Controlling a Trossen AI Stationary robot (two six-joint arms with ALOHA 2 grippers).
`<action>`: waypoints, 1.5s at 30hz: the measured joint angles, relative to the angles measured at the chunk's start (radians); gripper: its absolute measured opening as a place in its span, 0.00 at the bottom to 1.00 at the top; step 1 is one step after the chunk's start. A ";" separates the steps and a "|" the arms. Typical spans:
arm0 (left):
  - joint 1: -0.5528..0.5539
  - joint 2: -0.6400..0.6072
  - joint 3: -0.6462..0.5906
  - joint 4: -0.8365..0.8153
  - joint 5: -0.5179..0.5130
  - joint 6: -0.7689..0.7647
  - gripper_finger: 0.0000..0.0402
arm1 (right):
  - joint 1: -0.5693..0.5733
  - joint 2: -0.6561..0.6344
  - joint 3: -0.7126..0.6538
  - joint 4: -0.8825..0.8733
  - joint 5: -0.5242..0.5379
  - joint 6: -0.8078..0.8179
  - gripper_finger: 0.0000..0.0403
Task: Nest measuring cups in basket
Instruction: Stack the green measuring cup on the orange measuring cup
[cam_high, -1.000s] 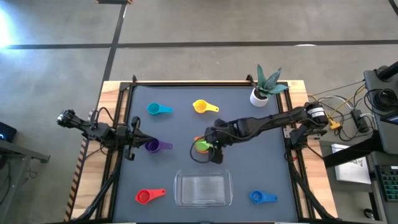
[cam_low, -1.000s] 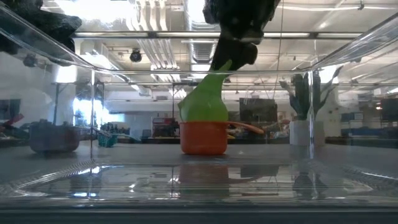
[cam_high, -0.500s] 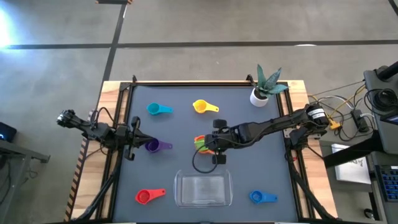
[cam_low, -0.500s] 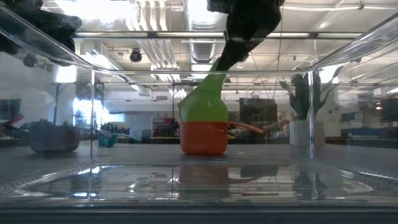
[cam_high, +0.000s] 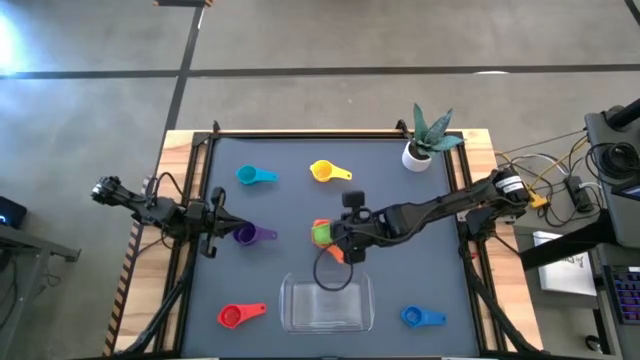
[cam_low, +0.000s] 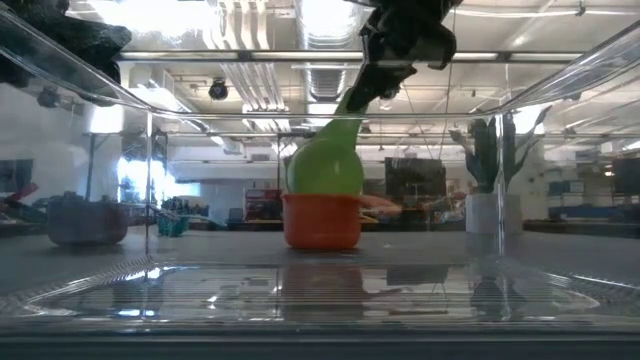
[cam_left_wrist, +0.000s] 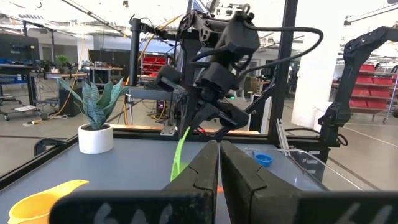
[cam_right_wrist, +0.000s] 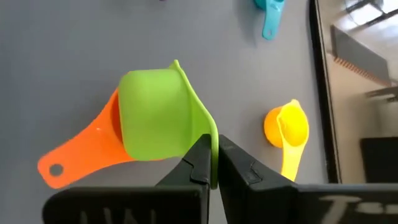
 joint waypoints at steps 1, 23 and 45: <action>0.000 0.000 0.000 0.000 0.000 0.000 0.00 | 0.002 0.000 0.000 0.003 0.001 -0.008 0.02; 0.000 0.000 0.000 0.000 0.000 0.000 0.00 | 0.143 0.000 -0.004 0.060 0.454 -0.103 0.02; 0.000 0.003 0.000 0.000 0.000 0.000 0.00 | 0.169 0.078 -0.012 -0.163 0.721 0.053 0.02</action>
